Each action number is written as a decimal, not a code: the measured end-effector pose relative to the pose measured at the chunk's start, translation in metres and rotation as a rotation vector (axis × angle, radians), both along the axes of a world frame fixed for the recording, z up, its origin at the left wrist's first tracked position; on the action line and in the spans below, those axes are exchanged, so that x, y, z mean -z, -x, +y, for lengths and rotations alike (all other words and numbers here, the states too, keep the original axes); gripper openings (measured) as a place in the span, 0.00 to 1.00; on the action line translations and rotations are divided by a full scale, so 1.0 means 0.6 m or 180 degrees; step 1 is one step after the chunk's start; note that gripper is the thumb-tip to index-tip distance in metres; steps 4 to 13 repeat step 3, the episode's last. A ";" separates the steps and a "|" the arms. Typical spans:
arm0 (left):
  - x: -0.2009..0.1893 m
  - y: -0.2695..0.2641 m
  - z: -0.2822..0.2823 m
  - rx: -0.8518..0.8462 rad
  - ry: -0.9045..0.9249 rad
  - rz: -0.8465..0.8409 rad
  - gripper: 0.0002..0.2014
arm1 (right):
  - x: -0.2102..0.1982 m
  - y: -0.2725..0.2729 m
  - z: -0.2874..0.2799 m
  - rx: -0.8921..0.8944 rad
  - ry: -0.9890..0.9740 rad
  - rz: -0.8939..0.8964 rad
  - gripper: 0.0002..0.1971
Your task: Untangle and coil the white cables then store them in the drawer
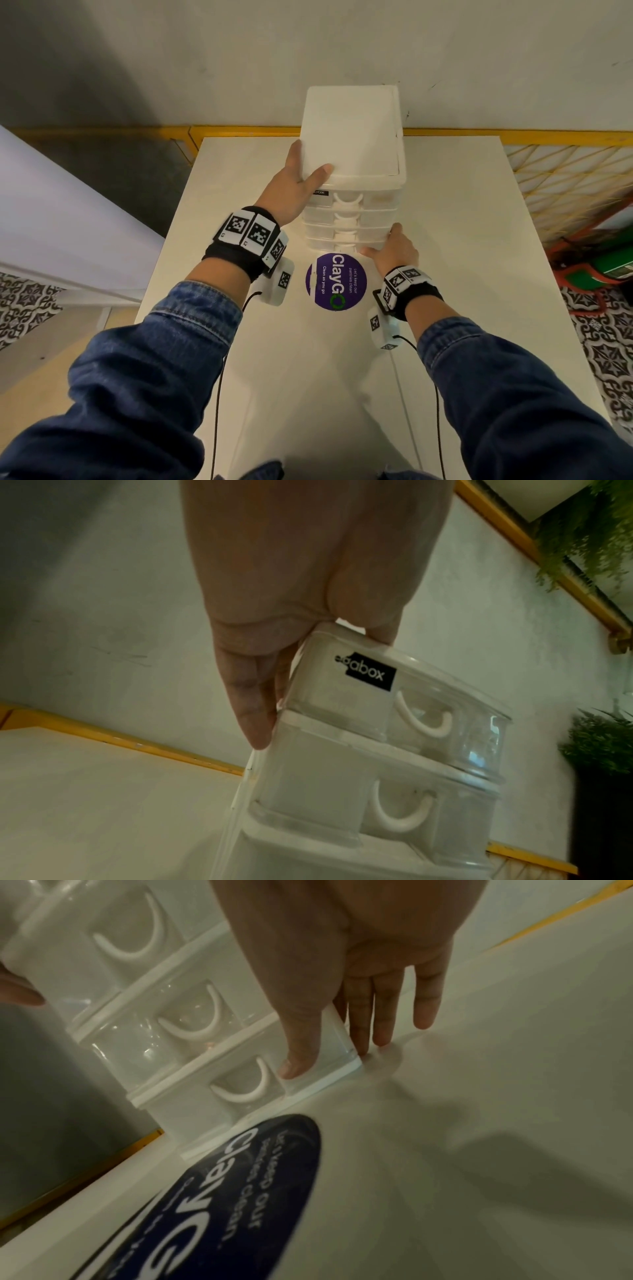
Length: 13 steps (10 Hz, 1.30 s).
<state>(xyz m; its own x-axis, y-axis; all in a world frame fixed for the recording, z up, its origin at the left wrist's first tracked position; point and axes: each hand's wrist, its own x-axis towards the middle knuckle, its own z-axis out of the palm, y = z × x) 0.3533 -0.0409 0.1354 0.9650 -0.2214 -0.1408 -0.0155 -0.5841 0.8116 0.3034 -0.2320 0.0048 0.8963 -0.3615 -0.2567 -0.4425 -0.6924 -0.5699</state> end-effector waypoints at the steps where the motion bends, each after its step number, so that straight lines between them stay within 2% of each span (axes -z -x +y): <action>1: 0.002 0.007 -0.001 -0.0247 0.0199 0.0012 0.41 | 0.003 0.014 -0.006 -0.0158 -0.0261 0.0045 0.35; 2: 0.001 0.011 -0.002 -0.0402 0.0456 -0.0038 0.42 | 0.003 0.038 -0.021 -0.0285 -0.0326 0.0105 0.43; 3: 0.003 0.029 0.002 -0.0258 0.0522 0.0065 0.43 | 0.003 0.086 -0.044 -0.0501 -0.0192 0.0322 0.41; 13: 0.003 0.029 0.002 -0.0258 0.0522 0.0065 0.43 | 0.003 0.086 -0.044 -0.0501 -0.0192 0.0322 0.41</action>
